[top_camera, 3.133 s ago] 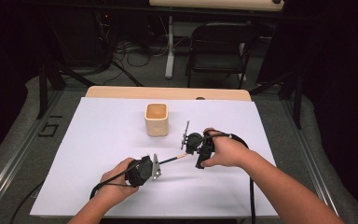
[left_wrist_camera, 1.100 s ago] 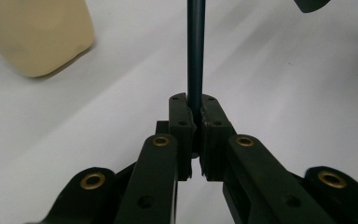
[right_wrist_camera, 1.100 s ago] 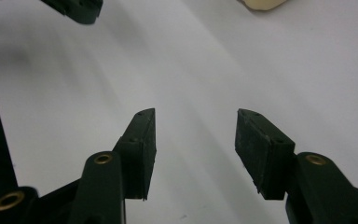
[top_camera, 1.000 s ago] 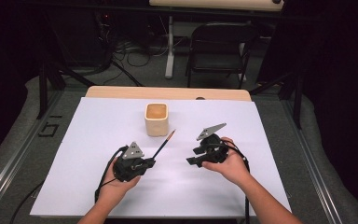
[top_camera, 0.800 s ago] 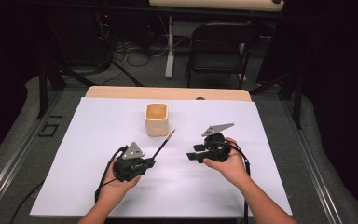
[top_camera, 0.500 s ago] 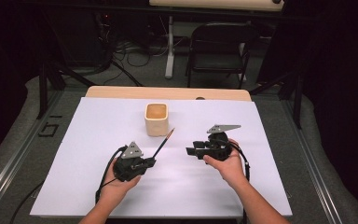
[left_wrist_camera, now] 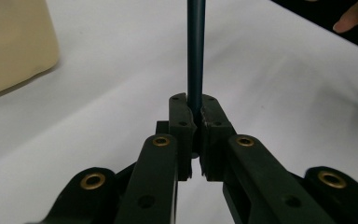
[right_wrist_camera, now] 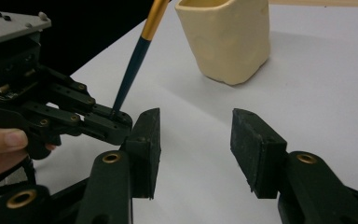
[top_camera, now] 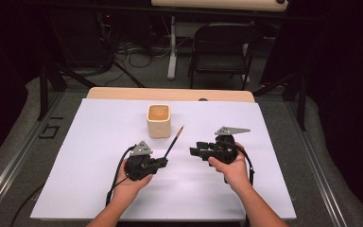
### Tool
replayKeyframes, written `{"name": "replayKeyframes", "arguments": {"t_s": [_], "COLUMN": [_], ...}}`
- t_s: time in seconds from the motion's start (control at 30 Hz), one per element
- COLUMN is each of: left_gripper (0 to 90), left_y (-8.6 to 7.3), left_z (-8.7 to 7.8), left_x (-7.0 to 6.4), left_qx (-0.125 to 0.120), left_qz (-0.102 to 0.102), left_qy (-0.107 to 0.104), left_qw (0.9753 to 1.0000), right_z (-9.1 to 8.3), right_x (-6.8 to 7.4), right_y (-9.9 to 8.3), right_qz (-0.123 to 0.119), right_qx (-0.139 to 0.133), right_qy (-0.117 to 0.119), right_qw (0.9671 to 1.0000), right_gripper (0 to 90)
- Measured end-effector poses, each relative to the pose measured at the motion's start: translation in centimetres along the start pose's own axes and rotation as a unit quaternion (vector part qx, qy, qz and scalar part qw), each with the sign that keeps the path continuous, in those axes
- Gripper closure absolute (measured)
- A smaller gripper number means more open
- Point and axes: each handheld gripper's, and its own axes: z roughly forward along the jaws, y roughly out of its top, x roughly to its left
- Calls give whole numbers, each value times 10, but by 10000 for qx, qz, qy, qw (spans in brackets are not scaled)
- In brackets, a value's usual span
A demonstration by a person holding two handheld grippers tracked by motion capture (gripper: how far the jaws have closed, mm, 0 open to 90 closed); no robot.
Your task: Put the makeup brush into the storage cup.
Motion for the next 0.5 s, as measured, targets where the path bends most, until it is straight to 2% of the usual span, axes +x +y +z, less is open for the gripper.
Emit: {"name": "replayKeyframes", "arguments": {"t_s": [0.17,0.5], "left_gripper": [857,857], "left_y": [2,4], "left_z": [11,20], "left_x": [-5,-9], "left_qx": [-99,-193], "left_qz": [-126,-143], "left_qy": [-97,-198], "left_qw": [9998,9995], "right_z": [-2,-2], "right_x": [-1,1], "right_y": [0,1], "right_qz": [110,209], "right_qx": [-153,-350], "right_qy": [57,155], "right_qw": [9998,9991], "right_gripper": [528,529]}}
